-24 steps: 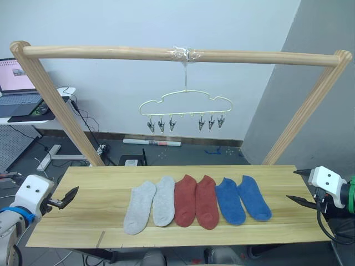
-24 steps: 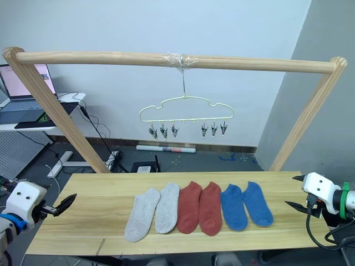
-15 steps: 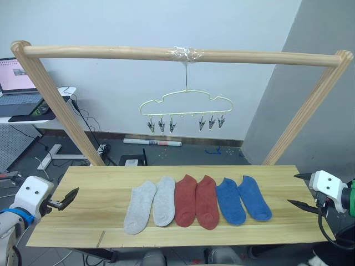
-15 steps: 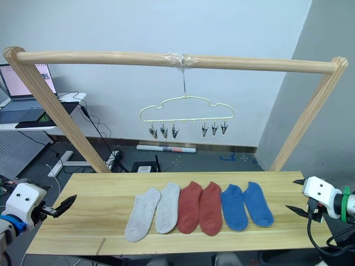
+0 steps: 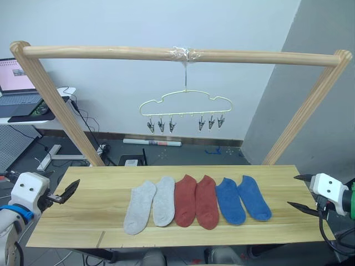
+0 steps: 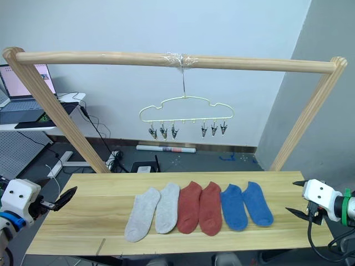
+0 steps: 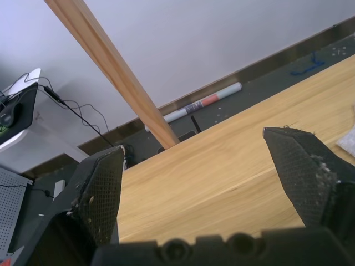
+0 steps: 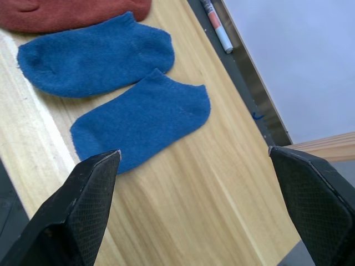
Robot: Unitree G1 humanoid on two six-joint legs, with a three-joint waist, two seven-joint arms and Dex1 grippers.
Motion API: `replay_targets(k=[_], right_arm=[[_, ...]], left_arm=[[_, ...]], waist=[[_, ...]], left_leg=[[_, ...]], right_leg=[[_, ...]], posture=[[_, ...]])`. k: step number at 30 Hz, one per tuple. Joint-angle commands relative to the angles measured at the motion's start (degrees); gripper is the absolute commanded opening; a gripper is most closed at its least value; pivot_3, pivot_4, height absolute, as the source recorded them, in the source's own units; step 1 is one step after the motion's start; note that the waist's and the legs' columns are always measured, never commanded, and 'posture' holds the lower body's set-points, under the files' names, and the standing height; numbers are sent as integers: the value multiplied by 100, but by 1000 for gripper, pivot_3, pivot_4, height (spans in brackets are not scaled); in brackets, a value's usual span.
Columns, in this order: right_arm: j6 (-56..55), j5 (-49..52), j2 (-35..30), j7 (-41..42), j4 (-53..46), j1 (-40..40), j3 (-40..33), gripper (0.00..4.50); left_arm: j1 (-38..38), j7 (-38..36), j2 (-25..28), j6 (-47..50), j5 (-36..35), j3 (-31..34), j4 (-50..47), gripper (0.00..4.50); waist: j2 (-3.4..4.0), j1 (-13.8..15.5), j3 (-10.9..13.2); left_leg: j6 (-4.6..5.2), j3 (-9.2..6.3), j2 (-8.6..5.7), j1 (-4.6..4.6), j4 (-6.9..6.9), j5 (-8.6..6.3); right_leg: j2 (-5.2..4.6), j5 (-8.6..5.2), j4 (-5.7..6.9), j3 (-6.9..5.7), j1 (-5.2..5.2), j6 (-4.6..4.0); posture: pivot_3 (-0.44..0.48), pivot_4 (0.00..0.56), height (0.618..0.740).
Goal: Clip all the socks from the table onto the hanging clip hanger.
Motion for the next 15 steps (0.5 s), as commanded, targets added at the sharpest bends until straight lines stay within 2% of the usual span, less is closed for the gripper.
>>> replay_targets(k=[1, 9, 15], right_arm=[[-79, 129, -5, -34, -101, -23, -225, 4500], [-162, 210, 61, -81, -142, 44, -328, 4500], [490, 649, 306, -226, -1100, 7, -409, 4500]], left_arm=[[-129, 149, -113, -4, -82, 38, -313, 4459], [-392, 448, -673, 380, -130, -356, -1125, 4459], [-779, 1128, -1340, 684, -57, -748, -2034, 4459]], waist=[[-1, -2, 0], [4, -18, 10], [13, -57, 74]], left_leg=[[0, 0, 0, 0, 0, 0], [0, 0, 0, 1, 2, 0], [0, -1, 0, 2, 3, 0]], right_leg=[[0, 0, 0, 0, 0, 0], [0, 0, 1, 1, 3, 0], [2, 1, 4, 6, 7, 2]], posture=[[-19, 48, 740], [-49, 66, 740], [-73, 93, 740]])
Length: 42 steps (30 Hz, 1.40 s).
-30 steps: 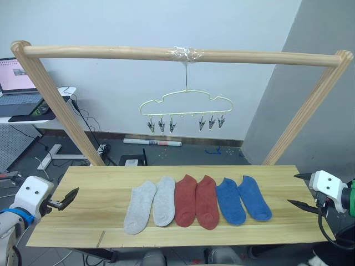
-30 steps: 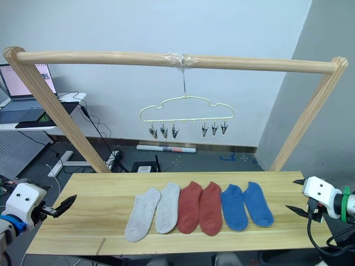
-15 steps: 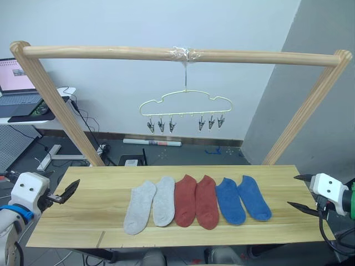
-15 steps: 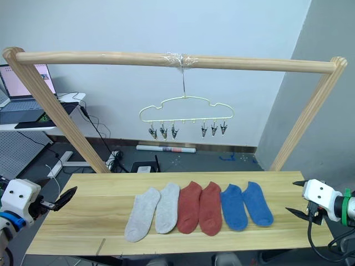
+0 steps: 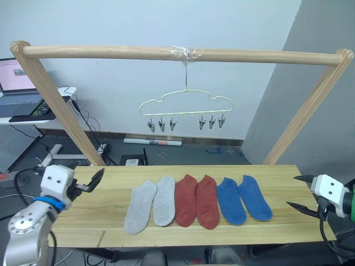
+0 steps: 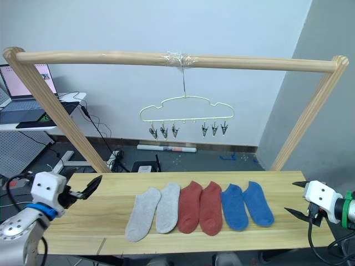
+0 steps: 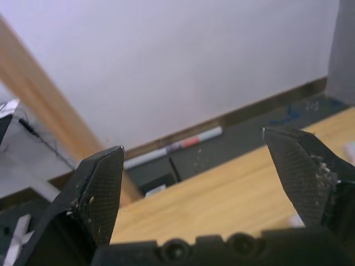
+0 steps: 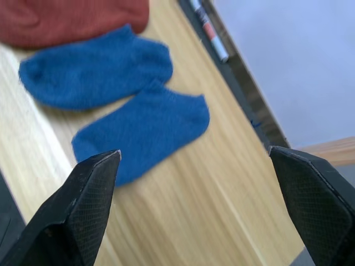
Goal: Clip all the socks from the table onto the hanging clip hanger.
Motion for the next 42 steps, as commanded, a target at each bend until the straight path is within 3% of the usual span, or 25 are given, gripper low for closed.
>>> replay_targets(k=[1, 7, 13, 16, 22, 42], right_arm=[[440, 398, 113, -149, -796, -133, -151, 4500], [1792, 1057, 539, -667, -2172, -773, 138, 4500], [2803, 1475, 931, -1123, -3019, -1734, 623, 4500], [3068, 1535, 1070, -1240, -3205, -2099, 838, 4500], [3463, 1640, 1204, -1388, -3450, -2519, 1055, 4500], [3926, 1661, 1585, -1532, -3753, -3245, 1609, 4500]], left_arm=[[-319, 512, -291, 169, -72, -170, -660, 4459], [-762, 1190, -1025, 521, -7, -735, -1349, 4459], [-1284, 1715, -1543, 541, -18, -903, -1416, 4459], [-1449, 1808, -1694, 441, -32, -942, -1302, 3926], [-1689, 1800, -1761, 365, 61, -1067, -969, 2191], [-2780, 1876, -1921, -542, 423, -1289, 603, 2191]], waist=[[0, -22, 31], [-6, -117, 182], [-30, -136, 358], [-32, -124, 428], [-37, -125, 534], [-40, -265, 651]], left_leg=[[0, -1, 0, 0, 0, 0], [0, -7, -2, -4, 5, 1], [1, -28, -2, -11, 3, 0], [1, -31, -2, -18, 3, 0], [2, -37, -2, -28, 0, 0], [2, -62, -2, -55, -2, 0]], right_leg=[[1, 1, 0, 1, 0, 1], [3, 4, 0, 5, 7, 6], [13, 19, -2, 2, 6, 32], [13, 20, -4, -2, 3, 34], [12, 23, -10, -6, -2, 41], [12, 23, -26, -25, -13, 44]], posture=[[-77, 100, 740], [-82, 137, 740], [-80, 162, 740], [-87, 172, 740], [-107, 184, 740], [-158, 195, 740]])
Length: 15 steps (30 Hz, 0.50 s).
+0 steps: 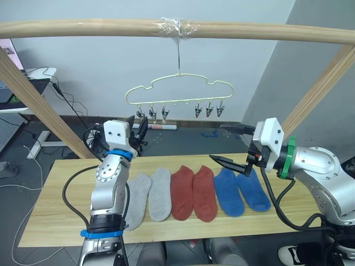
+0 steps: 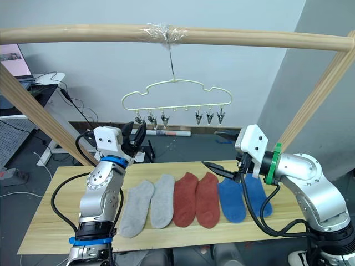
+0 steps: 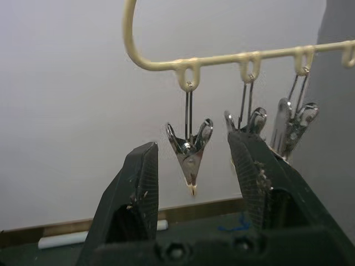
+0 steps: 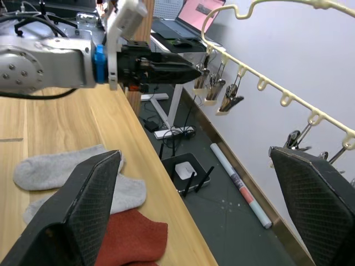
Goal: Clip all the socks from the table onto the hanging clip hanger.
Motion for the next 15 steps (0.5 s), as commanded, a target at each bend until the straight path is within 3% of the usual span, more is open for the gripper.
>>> replay_targets(k=[1, 15], right_arm=[[34, 99, 33, -13, -167, -183, 21, 4500], [10, 52, 59, 95, -10, -352, 154, 4500]], left_arm=[[-247, 90, -29, -353, 92, 14, 121, 2191], [-620, 266, -222, -633, 115, -14, 618, 2191]], waist=[[-1, -14, 15], [0, -17, 62]], left_leg=[[0, -1, 0, -2, 0, 0], [0, -29, -1, -40, 3, 0]], right_leg=[[0, 0, -1, -1, 0, 0], [-1, 1, -14, -24, -16, 1]], posture=[[-160, 196, 740], [-164, 199, 740]])
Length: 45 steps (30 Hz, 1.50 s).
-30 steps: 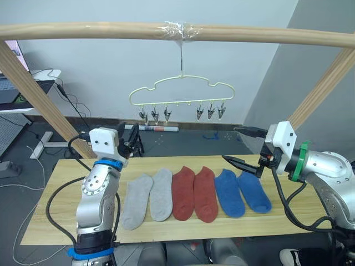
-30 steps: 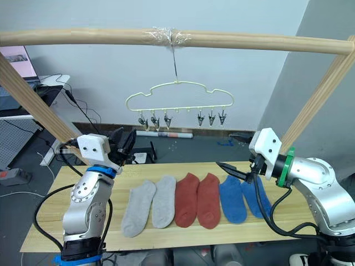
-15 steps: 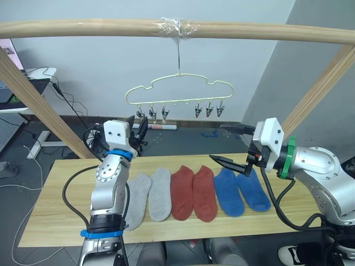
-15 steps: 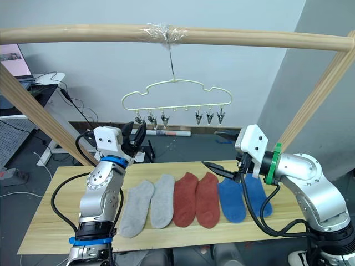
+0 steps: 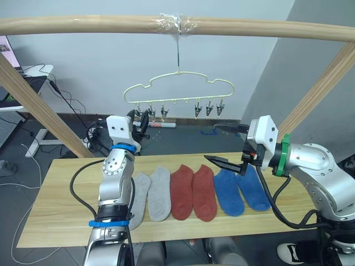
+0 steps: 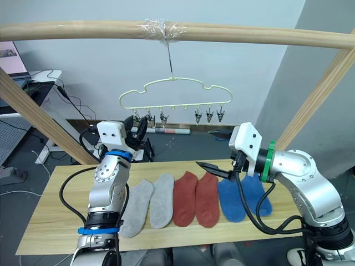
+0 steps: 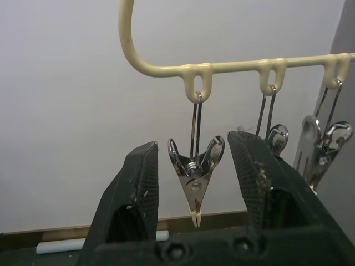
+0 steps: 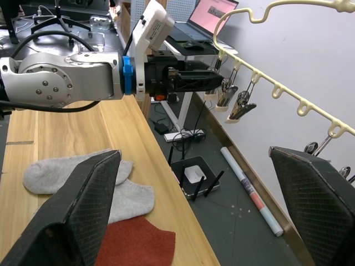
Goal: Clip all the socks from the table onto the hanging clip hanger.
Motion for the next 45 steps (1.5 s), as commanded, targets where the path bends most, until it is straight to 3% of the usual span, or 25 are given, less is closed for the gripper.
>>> replay_targets(k=[1, 6, 14, 34, 41, 45], right_arm=[[-35, 53, -1, 23, -83, -92, -54, 4500], [-15, 53, -5, 20, -101, -91, -52, 4500], [-15, 48, -35, 43, -109, -44, -74, 4500], [-55, -2, -88, 57, -224, 214, -45, 4500], [-38, 15, -60, 71, -223, 179, -43, 4500], [-31, 22, -70, 78, -234, 184, -52, 4500]], left_arm=[[-141, 25, 0, -156, 33, -16, -36, 2191], [-149, 22, -10, -175, 3, 1, -13, 2191], [-180, 35, 37, -275, 84, -12, -26, 491], [62, 37, 109, -298, 119, 33, -188, 435], [83, 126, 92, -293, 202, -24, -265, 2534], [73, 178, 99, -259, 240, -59, -360, 2534]], waist=[[3, -1, 9], [4, -1, 15], [4, -1, 16], [4, -1, 18], [4, -1, 19], [5, 1, 19]], left_leg=[[0, 0, 0, -1, -1, 0], [0, -2, 0, -12, 0, 0], [0, -3, 0, -13, -1, 0], [0, -5, 0, -16, -2, 0], [0, -7, 0, -22, -4, 0], [0, -8, 0, -27, -5, 0]], right_leg=[[0, 0, -1, 0, -1, 0], [0, 0, -2, -1, -11, 0], [0, 0, -3, -3, -11, 0], [0, 0, -12, -5, -12, 0], [-1, 1, -25, -6, -12, 2], [-1, 2, -37, -6, -12, 3]], posture=[[-164, 199, 740], [-165, 200, 740], [-164, 201, 740], [-161, 198, 740], [-160, 200, 740], [-157, 201, 740]])
